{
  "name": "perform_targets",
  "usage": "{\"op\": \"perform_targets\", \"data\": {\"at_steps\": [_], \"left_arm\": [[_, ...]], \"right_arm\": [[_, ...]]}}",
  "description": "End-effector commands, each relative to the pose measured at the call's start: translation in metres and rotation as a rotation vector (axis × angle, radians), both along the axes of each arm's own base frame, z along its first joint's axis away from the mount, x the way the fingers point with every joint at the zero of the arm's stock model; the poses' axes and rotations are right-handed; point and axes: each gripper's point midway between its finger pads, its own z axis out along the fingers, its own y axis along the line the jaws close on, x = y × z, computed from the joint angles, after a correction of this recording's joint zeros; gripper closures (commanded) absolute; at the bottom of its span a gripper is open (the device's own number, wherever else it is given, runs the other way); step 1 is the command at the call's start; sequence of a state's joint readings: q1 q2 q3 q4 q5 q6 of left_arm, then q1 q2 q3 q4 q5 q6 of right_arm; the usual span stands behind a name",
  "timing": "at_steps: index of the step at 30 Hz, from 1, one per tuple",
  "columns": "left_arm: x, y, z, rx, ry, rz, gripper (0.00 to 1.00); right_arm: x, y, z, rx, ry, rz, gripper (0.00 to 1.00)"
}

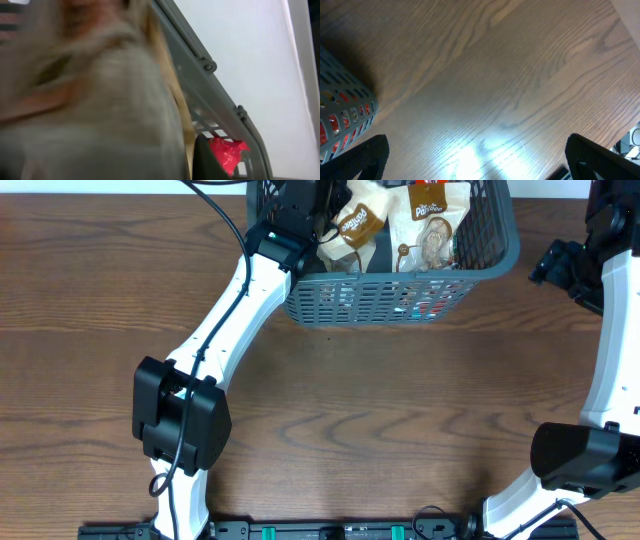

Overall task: Pack container
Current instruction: 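Open the left gripper inside the basket and raise it out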

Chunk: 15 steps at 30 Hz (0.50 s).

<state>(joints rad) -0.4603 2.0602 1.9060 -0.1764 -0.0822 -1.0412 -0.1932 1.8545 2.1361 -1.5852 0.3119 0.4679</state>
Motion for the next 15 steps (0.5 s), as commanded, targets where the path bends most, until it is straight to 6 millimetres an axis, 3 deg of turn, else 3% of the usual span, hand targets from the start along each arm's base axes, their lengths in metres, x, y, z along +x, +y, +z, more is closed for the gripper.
{"op": "perform_targets", "data": {"at_steps": [1,8,15], "left_arm": [[-0.003,0.006,0.04,-0.023,-0.075,0.012,0.79],[-0.006,0.009,0.029,0.0,-0.03,0.015,0.77],[-0.006,0.01,0.032,0.034,-0.048,0.001,0.64]], "right_arm": [[-0.002,-0.007,-0.001,-0.015,0.004,-0.031,0.01],[-0.002,-0.006,-0.001,-0.015,0.004,-0.03,0.01],[-0.002,-0.007,-0.001,-0.015,0.004,-0.031,0.01]]}}
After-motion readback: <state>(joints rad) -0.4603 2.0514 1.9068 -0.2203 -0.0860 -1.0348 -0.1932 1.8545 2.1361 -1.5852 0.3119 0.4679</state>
